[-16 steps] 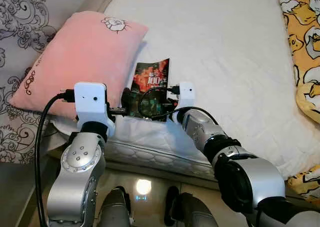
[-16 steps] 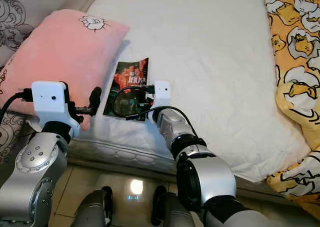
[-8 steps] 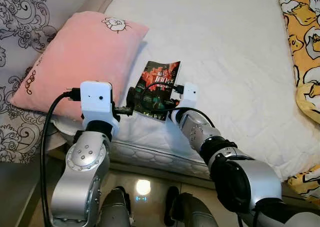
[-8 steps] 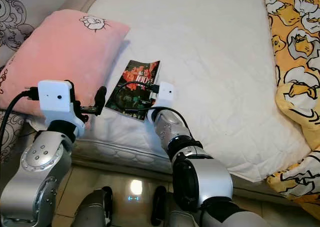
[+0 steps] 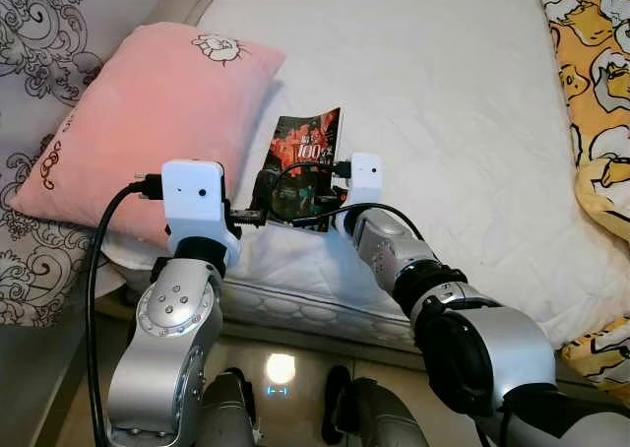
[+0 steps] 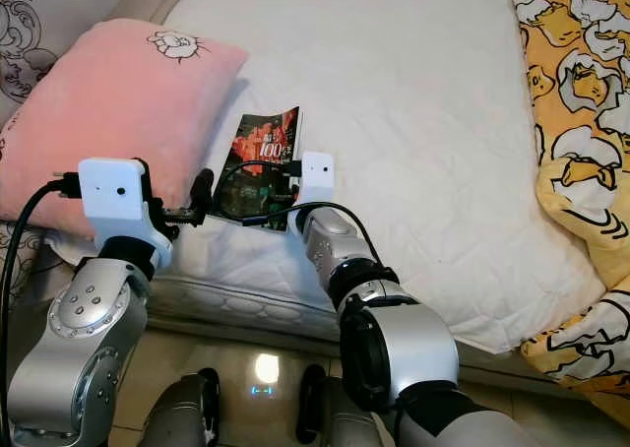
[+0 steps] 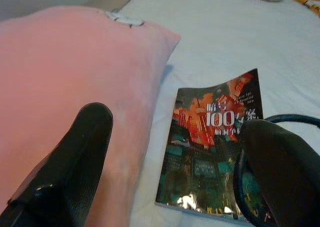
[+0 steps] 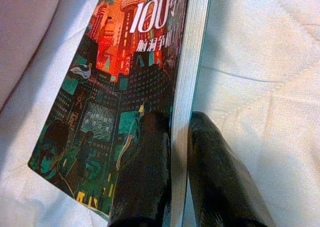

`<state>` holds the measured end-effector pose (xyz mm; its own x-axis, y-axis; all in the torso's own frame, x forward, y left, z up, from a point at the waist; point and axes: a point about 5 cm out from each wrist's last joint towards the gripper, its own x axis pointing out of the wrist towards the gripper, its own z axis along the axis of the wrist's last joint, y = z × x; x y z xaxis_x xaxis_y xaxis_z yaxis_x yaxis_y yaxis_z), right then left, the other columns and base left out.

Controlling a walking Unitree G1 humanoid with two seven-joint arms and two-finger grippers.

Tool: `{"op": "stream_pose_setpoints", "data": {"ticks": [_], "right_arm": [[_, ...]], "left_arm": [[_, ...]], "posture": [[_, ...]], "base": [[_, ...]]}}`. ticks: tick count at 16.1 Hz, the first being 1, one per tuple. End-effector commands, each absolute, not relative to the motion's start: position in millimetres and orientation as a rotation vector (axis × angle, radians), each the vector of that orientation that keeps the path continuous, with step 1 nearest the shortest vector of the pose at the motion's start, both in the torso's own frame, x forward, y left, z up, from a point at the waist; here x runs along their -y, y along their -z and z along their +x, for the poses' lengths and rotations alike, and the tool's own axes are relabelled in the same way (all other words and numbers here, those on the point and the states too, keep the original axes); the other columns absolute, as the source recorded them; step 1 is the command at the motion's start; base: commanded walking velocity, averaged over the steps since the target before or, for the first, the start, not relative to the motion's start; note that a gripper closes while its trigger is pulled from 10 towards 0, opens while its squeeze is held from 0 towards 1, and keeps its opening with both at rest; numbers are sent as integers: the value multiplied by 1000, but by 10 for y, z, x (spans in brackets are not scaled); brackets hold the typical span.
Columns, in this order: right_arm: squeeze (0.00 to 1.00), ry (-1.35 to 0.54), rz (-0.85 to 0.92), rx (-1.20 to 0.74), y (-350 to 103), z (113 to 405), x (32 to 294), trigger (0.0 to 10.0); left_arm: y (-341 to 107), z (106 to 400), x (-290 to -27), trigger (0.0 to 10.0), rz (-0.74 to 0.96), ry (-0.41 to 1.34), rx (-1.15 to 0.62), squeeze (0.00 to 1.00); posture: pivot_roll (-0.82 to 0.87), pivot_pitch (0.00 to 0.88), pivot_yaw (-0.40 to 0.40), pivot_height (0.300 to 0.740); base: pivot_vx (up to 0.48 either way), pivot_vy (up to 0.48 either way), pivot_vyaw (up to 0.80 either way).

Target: Clean up the room

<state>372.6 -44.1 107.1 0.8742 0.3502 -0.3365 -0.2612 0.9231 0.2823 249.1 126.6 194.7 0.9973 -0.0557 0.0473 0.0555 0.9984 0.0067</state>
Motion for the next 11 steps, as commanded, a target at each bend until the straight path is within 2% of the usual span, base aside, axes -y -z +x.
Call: {"op": "stream_pose_setpoints", "data": {"ticks": [1, 6, 8, 11], "right_arm": [[1000, -286, 226, -411, -1021, 3715, 491, 10000], [1000, -282, 229, -405, -1034, 3721, 488, 10000], [1000, -298, 178, -373, -1096, 3761, 529, 10000], [1000, -342, 11, -262, -1346, 3894, 638, 10000]], "left_arm": [[-1947, 2499, -1212, 10000, 2, 86, 53, 0], [-1925, 2558, -1185, 10000, -9, 89, 50, 0], [-1924, 2599, -1170, 10000, -20, 94, 54, 0], [-1951, 2725, -1083, 10000, -57, 117, 78, 0]], "posture": [[313, 237, -121, 740], [301, 218, -112, 740], [291, 201, -114, 740], [248, 141, -120, 740]], "base": [[0, 0, 0], [0, 0, 0], [0, 0, 0], [0, 0, 0]]}}
